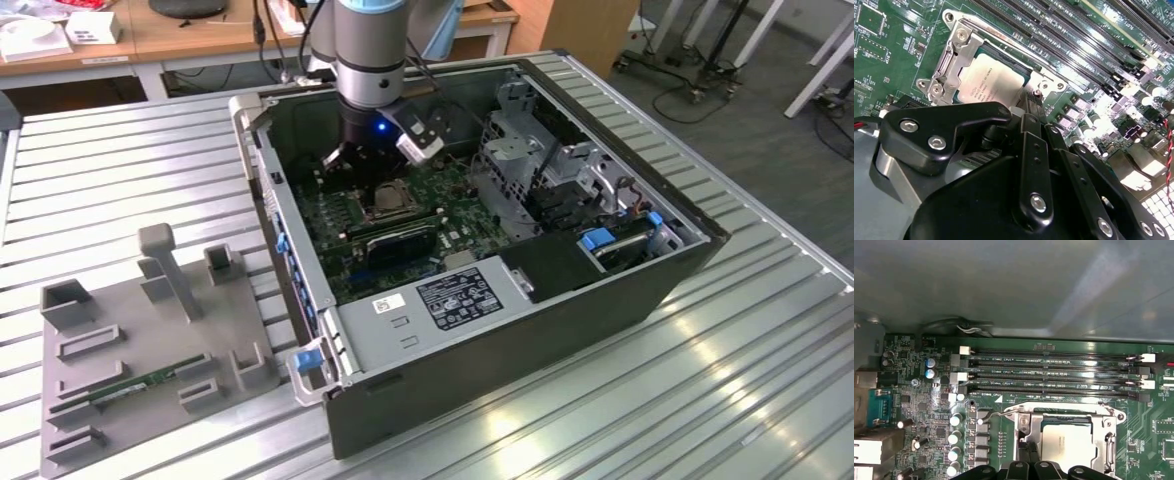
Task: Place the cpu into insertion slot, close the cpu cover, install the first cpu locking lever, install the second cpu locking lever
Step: 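Close the cpu cover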
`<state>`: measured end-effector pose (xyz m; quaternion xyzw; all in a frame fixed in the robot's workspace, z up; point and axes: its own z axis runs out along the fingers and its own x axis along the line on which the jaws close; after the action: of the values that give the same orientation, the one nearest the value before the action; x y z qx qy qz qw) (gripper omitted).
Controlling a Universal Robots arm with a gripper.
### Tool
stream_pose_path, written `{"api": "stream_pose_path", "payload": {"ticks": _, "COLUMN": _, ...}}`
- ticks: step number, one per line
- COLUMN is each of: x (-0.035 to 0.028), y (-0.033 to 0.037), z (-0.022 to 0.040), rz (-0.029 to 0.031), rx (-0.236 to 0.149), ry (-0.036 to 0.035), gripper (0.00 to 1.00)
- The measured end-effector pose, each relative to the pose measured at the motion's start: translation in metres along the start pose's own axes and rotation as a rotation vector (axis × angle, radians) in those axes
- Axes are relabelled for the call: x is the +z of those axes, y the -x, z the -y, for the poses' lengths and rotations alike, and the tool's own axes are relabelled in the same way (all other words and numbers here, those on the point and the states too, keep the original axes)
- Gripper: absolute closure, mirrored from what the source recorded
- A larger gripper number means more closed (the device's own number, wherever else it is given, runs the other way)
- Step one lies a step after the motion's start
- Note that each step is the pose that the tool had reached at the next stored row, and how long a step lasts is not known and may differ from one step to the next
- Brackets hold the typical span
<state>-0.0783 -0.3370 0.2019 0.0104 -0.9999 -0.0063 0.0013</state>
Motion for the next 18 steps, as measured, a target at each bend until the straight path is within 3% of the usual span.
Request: {"api": "stream_pose_path", "payload": {"ticks": 18, "x": 0.0043, "y": -0.0002, "z": 0.0002, "rz": -0.0006, "rx": 0.0, "ry": -0.0008, "gripper": 0.89}}
